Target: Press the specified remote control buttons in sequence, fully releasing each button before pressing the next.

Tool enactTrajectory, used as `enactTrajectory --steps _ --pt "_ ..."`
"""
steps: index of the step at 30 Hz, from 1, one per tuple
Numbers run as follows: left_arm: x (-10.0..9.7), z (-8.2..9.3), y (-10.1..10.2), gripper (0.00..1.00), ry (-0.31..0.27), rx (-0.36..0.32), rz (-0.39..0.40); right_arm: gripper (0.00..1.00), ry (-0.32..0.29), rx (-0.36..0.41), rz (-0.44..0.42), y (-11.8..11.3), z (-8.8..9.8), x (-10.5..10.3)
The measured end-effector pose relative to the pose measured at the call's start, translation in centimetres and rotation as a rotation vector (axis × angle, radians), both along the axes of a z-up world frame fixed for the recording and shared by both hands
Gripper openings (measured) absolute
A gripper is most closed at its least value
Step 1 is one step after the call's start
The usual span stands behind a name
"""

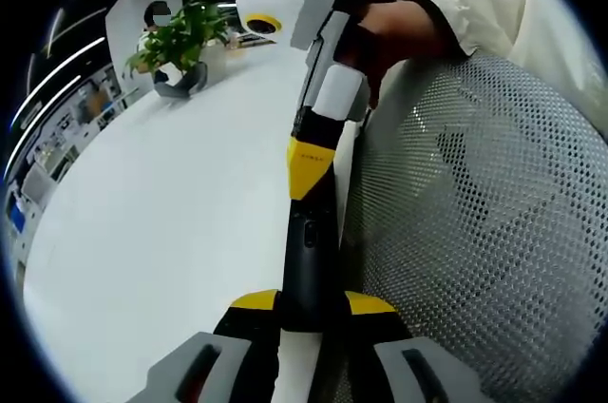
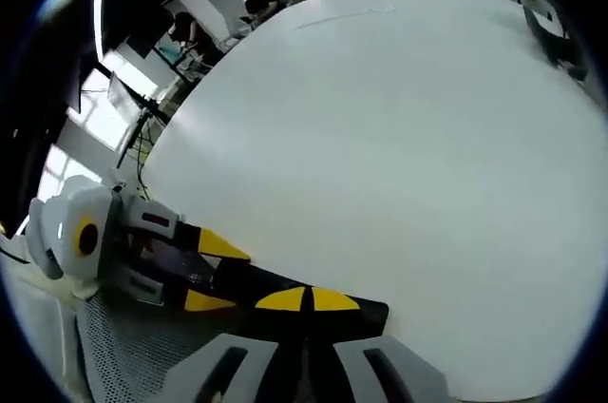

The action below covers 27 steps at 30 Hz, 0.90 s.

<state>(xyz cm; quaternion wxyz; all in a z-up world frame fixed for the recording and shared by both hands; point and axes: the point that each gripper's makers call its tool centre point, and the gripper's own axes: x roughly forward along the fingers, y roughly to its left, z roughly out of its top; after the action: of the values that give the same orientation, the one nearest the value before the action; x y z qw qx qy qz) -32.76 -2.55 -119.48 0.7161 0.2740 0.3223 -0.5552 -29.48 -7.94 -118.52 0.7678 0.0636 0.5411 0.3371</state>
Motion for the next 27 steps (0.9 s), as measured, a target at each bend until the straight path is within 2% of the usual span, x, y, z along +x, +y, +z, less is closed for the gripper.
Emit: enactTrajectory --steps 15,18,23,27 --pt "0.03 -0.03 0.0 0.24 -0.011 0.007 -0.002 0.0 0.001 0.023 -0.019 0.12 0.04 0.23" --pt "0.02 0.03 0.02 0.24 -0.01 0.007 -0.002 0.0 0.026 0.008 -0.014 0.02 0.12 0.05" --pt "0.02 0.08 0.02 0.24 -0.004 0.007 0.004 0.0 0.02 -0.037 -0.017 -0.65 0.1 0.11" --pt "0.06 0.08 -0.01 0.25 0.015 0.002 0.029 0.0 0.047 -0.031 -0.035 -0.78 0.2 -0.07"
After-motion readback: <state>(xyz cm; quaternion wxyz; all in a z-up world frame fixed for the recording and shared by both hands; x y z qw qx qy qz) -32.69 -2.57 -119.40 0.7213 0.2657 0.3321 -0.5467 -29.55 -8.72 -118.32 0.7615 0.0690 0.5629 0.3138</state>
